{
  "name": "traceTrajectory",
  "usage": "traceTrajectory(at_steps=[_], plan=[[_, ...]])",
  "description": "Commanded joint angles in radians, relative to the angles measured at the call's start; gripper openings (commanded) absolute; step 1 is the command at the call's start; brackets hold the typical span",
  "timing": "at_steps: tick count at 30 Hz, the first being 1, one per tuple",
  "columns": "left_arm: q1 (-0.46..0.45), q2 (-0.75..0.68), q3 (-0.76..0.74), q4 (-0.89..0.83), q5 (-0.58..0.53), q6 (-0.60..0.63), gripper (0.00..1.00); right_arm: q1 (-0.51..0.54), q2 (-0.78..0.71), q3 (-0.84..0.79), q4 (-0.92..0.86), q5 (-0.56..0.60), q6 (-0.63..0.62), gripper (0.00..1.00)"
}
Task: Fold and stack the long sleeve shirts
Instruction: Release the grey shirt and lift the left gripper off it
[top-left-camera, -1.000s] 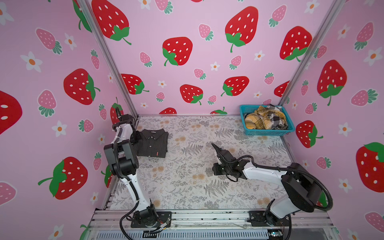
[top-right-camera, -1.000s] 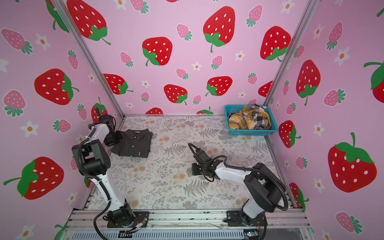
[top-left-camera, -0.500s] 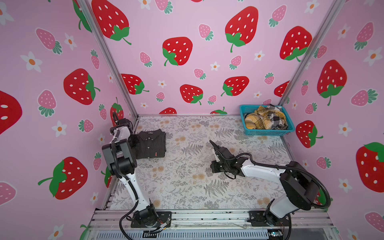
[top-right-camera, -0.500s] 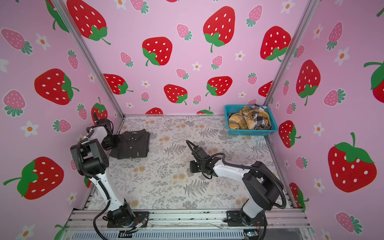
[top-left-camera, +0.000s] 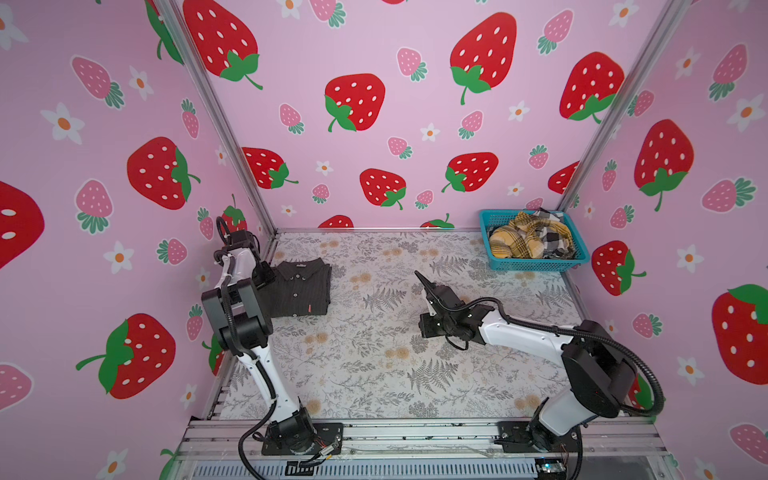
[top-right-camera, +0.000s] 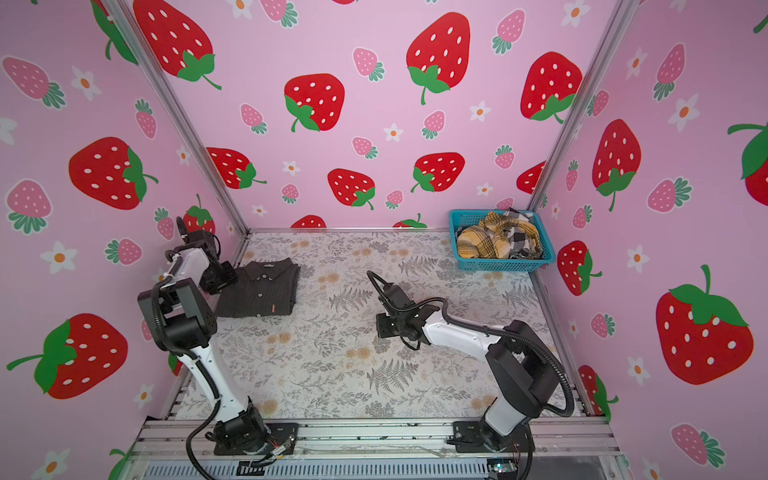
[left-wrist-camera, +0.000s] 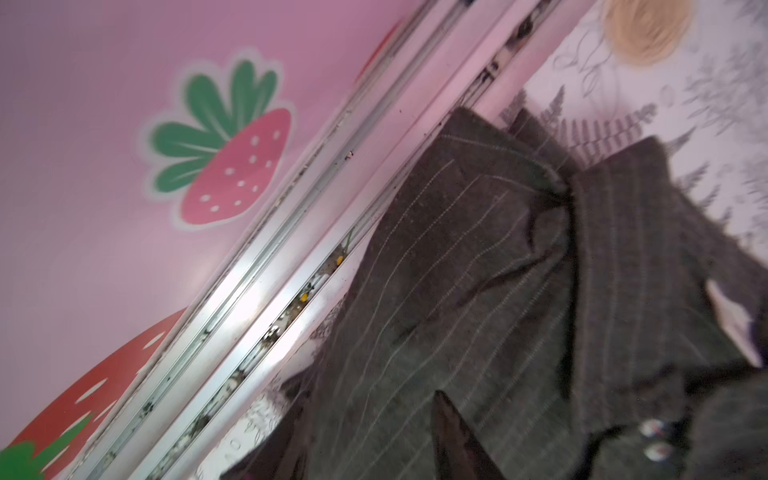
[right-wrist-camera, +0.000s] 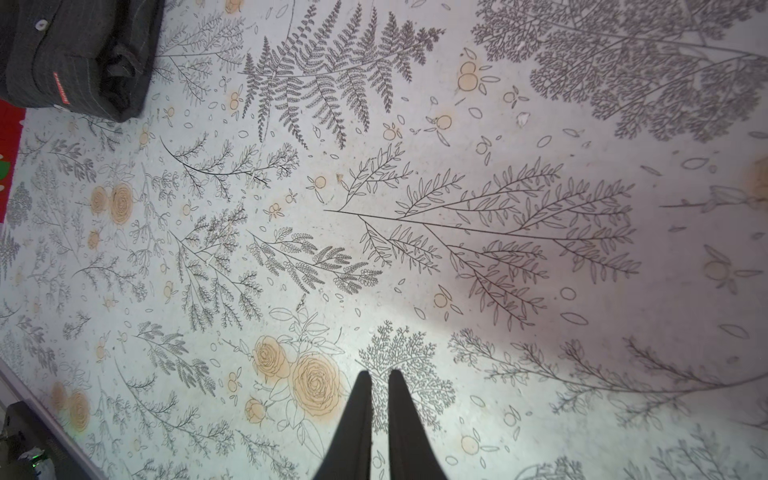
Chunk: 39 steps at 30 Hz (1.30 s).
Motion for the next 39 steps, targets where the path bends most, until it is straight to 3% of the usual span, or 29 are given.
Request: traceTrajectory(at_steps=[1,5,8,10,17,24,35,37,39], plan=[[0.001,-0.137,-0.068,-0.068,-0.041,-0.128,0.43,-0.004,-0.060,0.020,-0.057,0.033,0.016,0.13],[0.001,-0.239,-0.265,0.072,0.085,-0.171,0.30,-0.004,-0.097,0.010,-0.077,0.052,0.027,0.13],[0.001,-0.193,-0.264,0.044,0.106,-0.161,0.16,-0.004,-0.118,0.013,-0.101,0.059,0.036,0.13],[0.001,-0.164,-0.261,0.028,0.094,-0.153,0.09,-0.002,-0.135,0.010,-0.109,0.063,0.044,0.13],[0.015,-0.089,-0.237,0.009,-0.015,-0.100,0.00,-0.001,-0.166,-0.014,-0.122,0.082,0.072,0.14],[0.036,-0.027,-0.184,-0.011,-0.086,-0.089,0.02,0.001,-0.147,-0.025,-0.104,0.075,0.091,0.14],[0.056,0.046,-0.094,-0.028,-0.038,-0.089,0.03,-0.001,-0.147,-0.005,-0.131,0.099,0.072,0.14],[0.053,0.037,-0.098,-0.023,-0.013,-0.099,0.04,-0.001,-0.154,-0.005,-0.155,0.103,0.074,0.14],[0.051,0.010,-0.120,-0.008,0.007,-0.112,0.14,-0.001,-0.160,-0.005,-0.157,0.105,0.077,0.14]])
